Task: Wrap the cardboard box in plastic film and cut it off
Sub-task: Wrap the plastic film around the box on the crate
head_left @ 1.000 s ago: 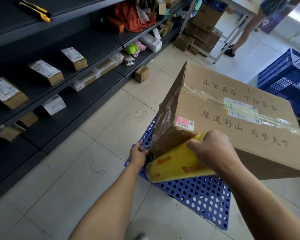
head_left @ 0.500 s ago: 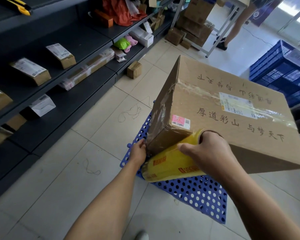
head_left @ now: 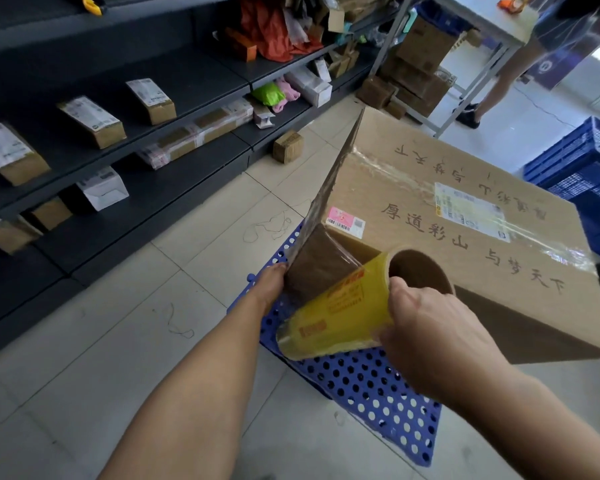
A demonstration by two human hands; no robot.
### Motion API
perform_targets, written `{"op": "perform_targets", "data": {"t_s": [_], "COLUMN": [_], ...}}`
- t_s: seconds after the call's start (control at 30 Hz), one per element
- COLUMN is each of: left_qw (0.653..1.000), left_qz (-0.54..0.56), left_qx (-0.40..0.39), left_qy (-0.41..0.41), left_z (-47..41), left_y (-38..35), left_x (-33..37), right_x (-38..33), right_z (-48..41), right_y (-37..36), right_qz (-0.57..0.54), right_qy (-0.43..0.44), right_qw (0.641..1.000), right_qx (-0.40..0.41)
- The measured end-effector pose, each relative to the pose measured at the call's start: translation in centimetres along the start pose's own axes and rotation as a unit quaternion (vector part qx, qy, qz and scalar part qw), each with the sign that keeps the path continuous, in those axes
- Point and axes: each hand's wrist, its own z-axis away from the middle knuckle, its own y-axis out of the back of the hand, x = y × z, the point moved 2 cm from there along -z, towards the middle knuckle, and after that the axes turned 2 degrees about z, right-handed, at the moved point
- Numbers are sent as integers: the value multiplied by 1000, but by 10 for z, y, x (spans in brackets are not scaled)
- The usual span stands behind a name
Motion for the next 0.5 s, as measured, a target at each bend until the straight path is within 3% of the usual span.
{"op": "perform_targets", "data": {"t_s": [0.33, 0.5], "left_qw": [1000, 999], "left_qz": [18, 8], "left_qx": [-8, -38], "left_qy": [8, 14], "left_z": [2, -2], "left_y": [-5, -4], "left_x": [1, -3], "right_x": [38, 53], "right_z": [3, -1], "right_y": [-11, -11], "right_qz": [-104, -111], "right_qy": [-216, -266], "right_qw": [971, 954], "right_qx": [16, 86]}}
